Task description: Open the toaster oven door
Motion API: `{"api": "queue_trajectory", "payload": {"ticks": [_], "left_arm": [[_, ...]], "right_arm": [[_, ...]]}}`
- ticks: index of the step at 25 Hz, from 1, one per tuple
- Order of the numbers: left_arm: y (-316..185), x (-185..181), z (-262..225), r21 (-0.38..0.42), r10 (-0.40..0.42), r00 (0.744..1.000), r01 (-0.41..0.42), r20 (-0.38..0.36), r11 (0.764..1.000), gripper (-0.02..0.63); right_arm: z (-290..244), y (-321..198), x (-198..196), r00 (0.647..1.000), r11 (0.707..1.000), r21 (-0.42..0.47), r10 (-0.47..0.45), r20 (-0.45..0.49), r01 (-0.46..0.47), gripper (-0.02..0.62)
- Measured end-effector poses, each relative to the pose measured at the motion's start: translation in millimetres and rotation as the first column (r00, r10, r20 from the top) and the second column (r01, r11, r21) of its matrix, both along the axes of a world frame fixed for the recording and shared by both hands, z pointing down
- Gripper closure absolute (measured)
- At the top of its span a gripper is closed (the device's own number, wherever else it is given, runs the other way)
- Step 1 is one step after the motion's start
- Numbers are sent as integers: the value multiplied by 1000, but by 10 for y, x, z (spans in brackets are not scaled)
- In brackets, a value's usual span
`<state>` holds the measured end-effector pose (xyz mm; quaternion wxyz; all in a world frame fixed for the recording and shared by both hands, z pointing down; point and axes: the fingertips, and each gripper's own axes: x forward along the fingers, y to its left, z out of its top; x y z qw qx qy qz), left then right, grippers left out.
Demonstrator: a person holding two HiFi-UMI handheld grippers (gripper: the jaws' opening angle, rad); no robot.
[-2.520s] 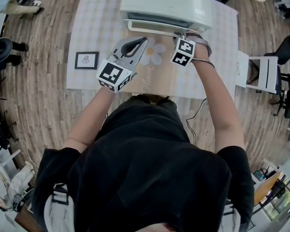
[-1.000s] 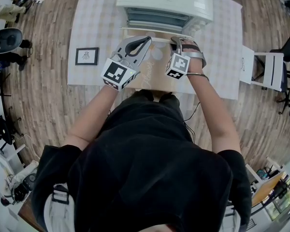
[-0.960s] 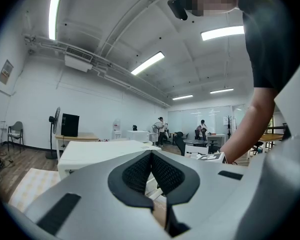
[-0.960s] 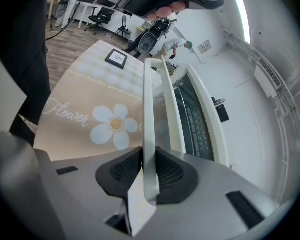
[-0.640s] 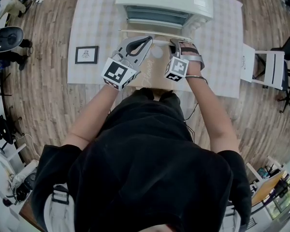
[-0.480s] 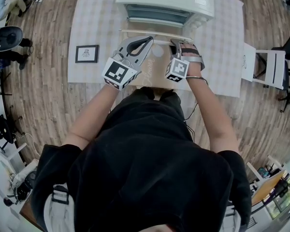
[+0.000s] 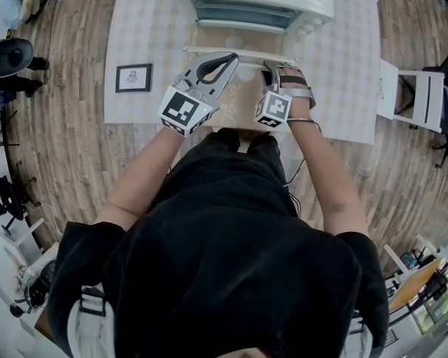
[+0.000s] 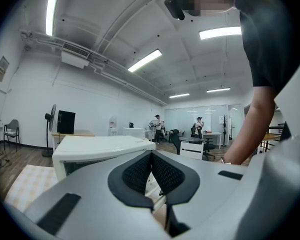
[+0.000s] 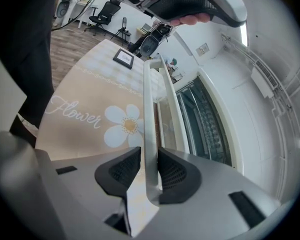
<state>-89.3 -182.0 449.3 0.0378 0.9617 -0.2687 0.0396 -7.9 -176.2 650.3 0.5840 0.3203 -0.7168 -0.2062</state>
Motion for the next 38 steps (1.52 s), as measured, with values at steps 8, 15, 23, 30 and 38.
{"api": "queue_trajectory", "payload": {"ticks": [8,15,23,30,38], "left_arm": [[12,-38,37,6,-5,1000,5,13,1000,589],[93,-27,25,-13,-2,1000,2,9,1000,589],[127,-55,64,-16,-4,1000,4,16,1000,589],[107,-82,90,-27,-10,1000,11,14,1000,589],[79,-71,131,-35,-4,1000,4,14,999,589]], "right_arm": [[152,117,3,1000,1000,-5,21,1,-21,472],[230,221,-18,1000,1000,-13,25,-4,-25,457],[388,350,-23,1000,999,-34,29,-5,-30,442],[434,378,-34,999,998,-36,44,12,-43,426],[509,420,-48,999,998,-54,40,8,-40,420]]}}
